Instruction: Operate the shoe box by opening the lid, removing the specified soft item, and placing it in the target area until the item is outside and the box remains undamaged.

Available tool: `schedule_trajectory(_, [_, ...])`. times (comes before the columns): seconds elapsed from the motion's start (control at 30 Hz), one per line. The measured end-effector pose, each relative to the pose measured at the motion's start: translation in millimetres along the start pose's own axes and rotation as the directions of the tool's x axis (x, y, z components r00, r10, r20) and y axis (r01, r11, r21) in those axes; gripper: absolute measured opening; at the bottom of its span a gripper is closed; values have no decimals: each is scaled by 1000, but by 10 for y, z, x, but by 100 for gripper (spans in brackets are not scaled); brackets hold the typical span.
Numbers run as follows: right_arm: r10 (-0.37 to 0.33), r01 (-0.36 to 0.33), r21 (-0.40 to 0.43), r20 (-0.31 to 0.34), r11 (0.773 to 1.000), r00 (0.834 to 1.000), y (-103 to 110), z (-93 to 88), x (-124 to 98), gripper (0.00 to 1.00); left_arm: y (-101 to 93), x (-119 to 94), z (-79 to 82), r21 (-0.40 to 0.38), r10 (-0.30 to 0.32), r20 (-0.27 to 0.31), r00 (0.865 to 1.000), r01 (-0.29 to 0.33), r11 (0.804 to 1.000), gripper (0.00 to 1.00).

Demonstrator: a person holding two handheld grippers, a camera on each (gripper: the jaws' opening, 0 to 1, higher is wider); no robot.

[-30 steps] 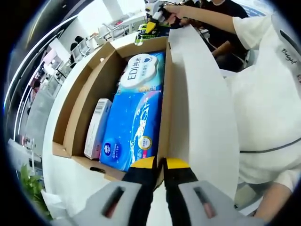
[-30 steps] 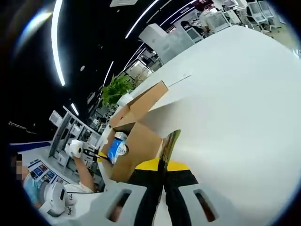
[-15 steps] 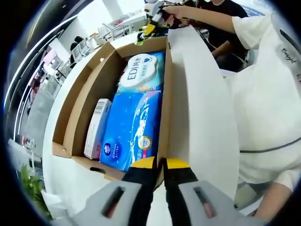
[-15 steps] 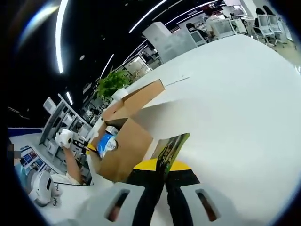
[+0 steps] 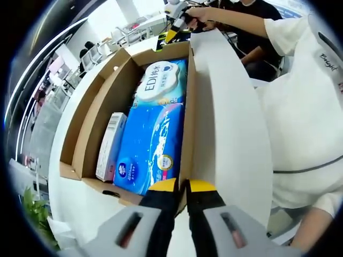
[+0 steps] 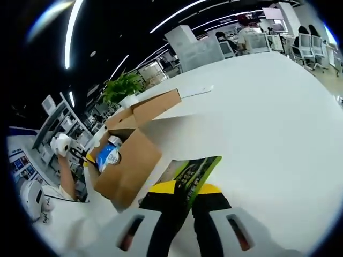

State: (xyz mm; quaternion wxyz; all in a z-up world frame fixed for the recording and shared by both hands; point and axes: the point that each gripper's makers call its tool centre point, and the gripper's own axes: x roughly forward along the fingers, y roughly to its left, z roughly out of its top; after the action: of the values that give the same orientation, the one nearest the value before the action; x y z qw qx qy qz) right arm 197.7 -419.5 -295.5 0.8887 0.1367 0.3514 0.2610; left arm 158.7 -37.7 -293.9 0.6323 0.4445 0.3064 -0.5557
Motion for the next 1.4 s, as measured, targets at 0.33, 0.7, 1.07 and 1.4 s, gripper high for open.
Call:
schedule_trajectory(0.33, [-46, 46, -53, -4, 998, 999, -88, -27, 2, 12, -1, 1, 2, 2, 1, 1, 1000, -1, 1000, 6])
schedule_trajectory(0.7, [-48, 52, -126, 34, 991, 998, -97, -40, 10, 14, -2, -1, 4, 1, 5, 2, 1000, -5, 1000, 6])
schedule_trajectory(1.07, [-89, 104, -228, 75, 968, 993, -246, -9, 9, 21, -4, -1, 3, -7, -2, 6, 1000, 3, 1000, 5])
schedule_trajectory(1.4, [-111, 124, -300, 60, 946, 992, -276, -33, 76, 25, -14, 0, 6, 16, -13, 21, 1000, 12, 1000, 4])
